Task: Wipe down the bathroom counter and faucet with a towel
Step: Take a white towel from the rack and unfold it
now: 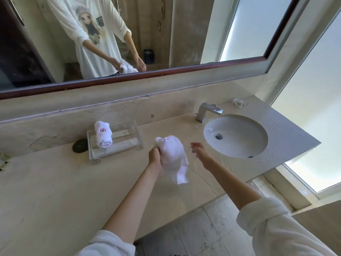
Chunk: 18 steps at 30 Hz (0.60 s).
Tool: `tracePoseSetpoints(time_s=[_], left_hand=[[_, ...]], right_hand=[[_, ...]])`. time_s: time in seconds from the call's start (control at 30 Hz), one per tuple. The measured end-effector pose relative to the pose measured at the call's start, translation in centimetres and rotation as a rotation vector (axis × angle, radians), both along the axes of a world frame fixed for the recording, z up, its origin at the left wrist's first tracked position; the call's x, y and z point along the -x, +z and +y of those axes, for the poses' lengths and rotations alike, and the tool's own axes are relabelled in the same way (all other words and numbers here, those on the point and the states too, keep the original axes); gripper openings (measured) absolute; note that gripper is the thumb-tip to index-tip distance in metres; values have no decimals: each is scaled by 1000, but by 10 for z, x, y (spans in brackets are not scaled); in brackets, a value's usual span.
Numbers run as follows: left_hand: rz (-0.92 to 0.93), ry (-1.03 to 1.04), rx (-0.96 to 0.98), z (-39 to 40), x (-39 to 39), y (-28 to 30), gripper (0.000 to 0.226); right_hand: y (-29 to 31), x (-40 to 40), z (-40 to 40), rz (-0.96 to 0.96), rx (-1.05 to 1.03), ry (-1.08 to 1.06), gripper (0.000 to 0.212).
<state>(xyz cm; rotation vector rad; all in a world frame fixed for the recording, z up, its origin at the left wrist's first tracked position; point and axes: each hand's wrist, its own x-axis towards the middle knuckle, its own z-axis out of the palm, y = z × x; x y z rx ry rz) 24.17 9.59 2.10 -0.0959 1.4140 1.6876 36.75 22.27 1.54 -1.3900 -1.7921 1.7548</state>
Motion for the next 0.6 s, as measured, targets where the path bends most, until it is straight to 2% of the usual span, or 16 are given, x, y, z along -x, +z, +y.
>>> tracePoseSetpoints(time_s=[0.07,0.13,0.2,0.23,0.33,0.37,0.47,0.5,0.6], left_hand=[[-18,-36,-72,-3,-6,8,37],[-27,-107,-113,-5,-10,9,46],[7,-177,-115,-5,-16,15,53],[113,-222,-102,-3,-17,17,55],[600,-347,127,-1,-20,15,72],[704,-390,196,-1,-23,14,67],[1223,-389,314,-7,-26,10,38],[1311,-443,326,-8,-25,7,32],[1274,-721,434,-17,-24,-1,34]], right_hand=[[7,3,-6,21,33,109,25],[14,7,-16,27,111,238,33],[14,11,-23,118,196,255,42],[14,15,-27,185,239,222,46],[20,23,-40,272,228,154,45],[18,26,-43,260,165,149,42],[12,28,-49,179,-157,68,24],[8,27,-49,165,-224,20,20],[6,22,-53,142,-278,-74,10]])
